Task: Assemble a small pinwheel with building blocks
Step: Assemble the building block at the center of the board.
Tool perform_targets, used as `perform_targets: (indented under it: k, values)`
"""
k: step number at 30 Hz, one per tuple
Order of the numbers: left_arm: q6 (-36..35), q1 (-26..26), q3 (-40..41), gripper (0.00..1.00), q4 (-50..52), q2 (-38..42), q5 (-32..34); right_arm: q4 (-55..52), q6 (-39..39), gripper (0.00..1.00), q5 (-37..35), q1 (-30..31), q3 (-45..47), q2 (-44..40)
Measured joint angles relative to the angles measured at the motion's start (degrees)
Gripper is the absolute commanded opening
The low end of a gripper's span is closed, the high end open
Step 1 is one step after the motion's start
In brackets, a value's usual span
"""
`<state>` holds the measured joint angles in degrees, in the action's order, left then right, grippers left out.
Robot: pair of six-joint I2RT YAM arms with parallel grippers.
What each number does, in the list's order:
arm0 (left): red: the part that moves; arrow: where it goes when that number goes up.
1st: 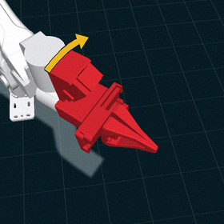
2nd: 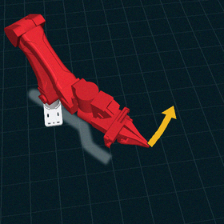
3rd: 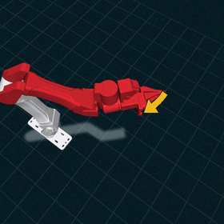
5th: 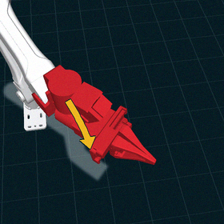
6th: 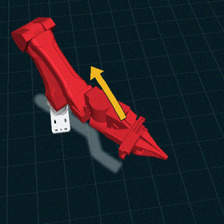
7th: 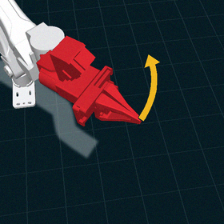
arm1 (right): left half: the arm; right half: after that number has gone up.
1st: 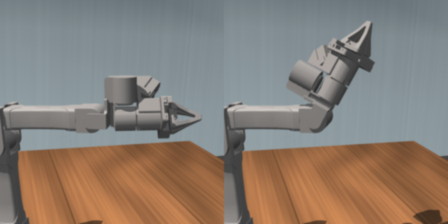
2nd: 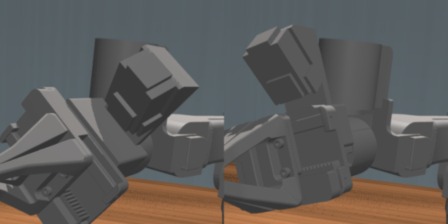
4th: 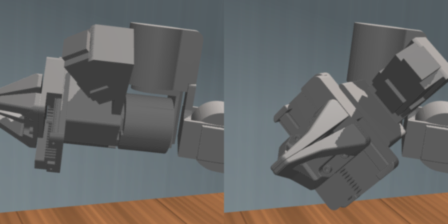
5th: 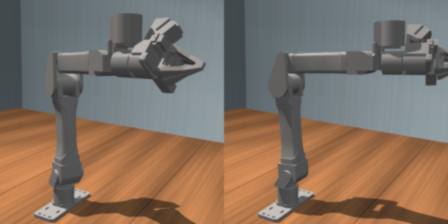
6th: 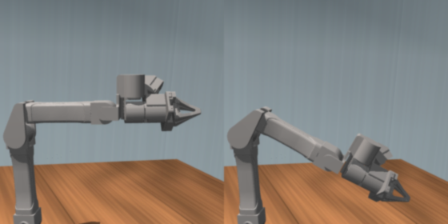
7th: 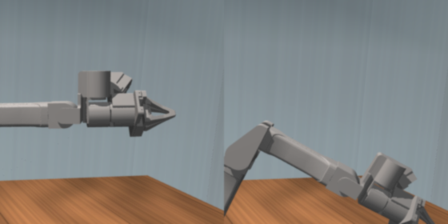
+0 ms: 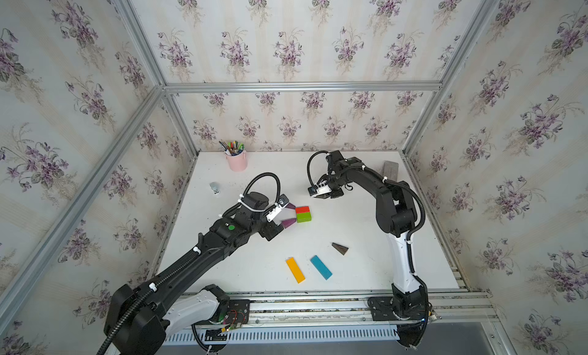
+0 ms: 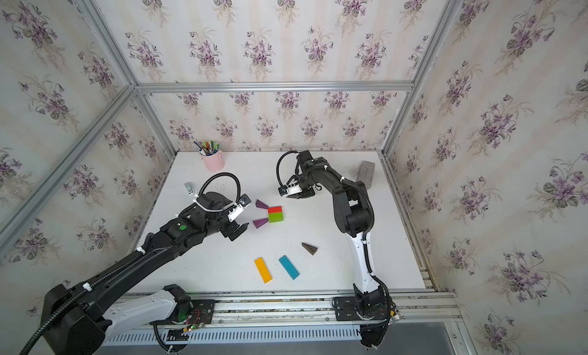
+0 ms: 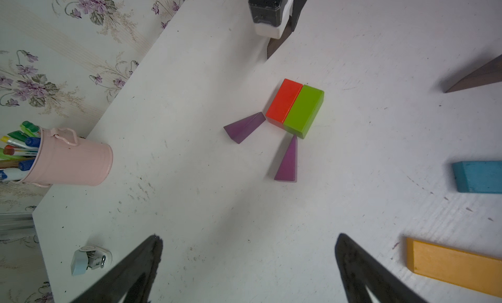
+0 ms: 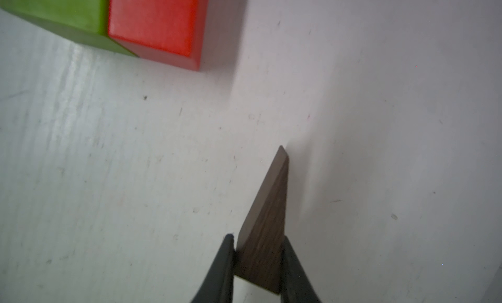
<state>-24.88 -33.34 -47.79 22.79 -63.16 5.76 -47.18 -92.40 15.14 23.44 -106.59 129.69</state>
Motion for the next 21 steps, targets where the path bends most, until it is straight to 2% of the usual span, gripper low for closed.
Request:
perform_targets:
  k: [12,21]
  values:
    - [0.1,0.1,0.0,1.0,-0.1,1.0,0.2,-1.0,-2.6,0.23,0.5,3.0,-1.9,0.8]
    - [0.1,0.2,0.0,1.0,-0.1,1.2,0.2,-0.5,-3.8,0.22,-2.1,3.3,2.4,-0.4]
